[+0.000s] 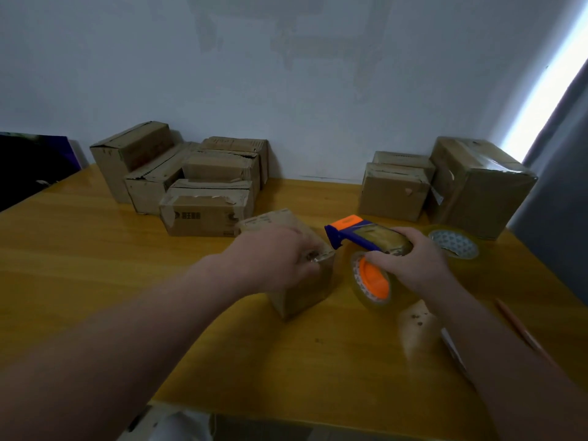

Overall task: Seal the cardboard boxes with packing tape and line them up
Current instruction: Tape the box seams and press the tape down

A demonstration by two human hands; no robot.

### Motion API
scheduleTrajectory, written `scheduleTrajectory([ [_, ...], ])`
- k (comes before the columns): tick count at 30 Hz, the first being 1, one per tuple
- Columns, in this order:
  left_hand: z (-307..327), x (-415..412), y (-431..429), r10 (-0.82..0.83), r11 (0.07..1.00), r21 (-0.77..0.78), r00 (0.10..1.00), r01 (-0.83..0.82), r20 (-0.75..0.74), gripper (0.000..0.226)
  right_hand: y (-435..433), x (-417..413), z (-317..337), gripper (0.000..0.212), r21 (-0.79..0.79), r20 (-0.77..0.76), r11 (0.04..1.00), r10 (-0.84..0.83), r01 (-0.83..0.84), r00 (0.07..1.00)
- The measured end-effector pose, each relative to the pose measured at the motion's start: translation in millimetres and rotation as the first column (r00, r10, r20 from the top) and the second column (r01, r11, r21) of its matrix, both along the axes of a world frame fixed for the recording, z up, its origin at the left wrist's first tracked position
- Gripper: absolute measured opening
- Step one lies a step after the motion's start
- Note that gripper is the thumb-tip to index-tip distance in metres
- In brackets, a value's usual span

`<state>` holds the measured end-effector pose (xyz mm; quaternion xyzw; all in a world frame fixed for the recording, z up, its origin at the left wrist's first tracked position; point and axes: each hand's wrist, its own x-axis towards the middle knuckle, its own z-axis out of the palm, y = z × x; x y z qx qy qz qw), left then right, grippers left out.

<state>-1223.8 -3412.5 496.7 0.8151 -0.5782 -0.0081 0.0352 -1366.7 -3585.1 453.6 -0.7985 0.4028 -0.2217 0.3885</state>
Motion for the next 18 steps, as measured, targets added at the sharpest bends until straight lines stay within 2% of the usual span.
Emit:
scheduleTrajectory([
  [3, -8.9, -2.4, -1.2, 0.009, 0.998, 0.061, 0.997, -0.014, 0.082, 0.055, 1.6, 0.1, 9.1, 0.060, -0.155, -0.192, 0.988, -0.032, 0.002, 0.981],
  [5, -11.8, 3.6, -0.9, 0.040, 0.998, 0.049, 0.996, -0.044, 0.084, 0.058, 3.1, -0.4, 12.0, 0.061, -0.197, -0.293, 0.980, -0.040, -0.019, 0.955],
  [8, -12.8, 10.8, 2.5, 0.071, 0.996, 0.039, 0.993, -0.075, 0.096, 0.064, 3.5, -1.8, 8.9, 0.061, -0.191, -0.332, 0.981, -0.026, -0.040, 0.943],
  [12, -12.9, 14.4, 7.4, 0.089, 0.996, 0.007, 0.984, -0.091, 0.157, 0.061, -0.6, -9.5, 6.3, 0.064, -0.105, -0.193, 0.994, 0.003, -0.024, 0.981],
  [14, -15.1, 16.3, 8.3, 0.117, 0.993, -0.033, 0.983, -0.114, 0.140, 0.061, -2.6, -15.9, 6.2, 0.066, -0.031, -0.100, 0.999, 0.033, -0.036, 0.994],
  [16, -15.9, 16.4, 7.9, 0.165, 0.983, -0.084, 0.985, -0.161, 0.044, 0.056, -1.2, -21.5, 10.4, 0.067, 0.012, 0.005, 0.998, 0.065, -0.065, 0.998],
  [18, -10.9, 14.9, 6.2, 0.211, 0.957, -0.171, 0.968, -0.233, -0.136, 0.043, 3.4, -25.9, 18.8, 0.069, 0.021, 0.095, 0.994, 0.107, -0.109, 0.990],
])
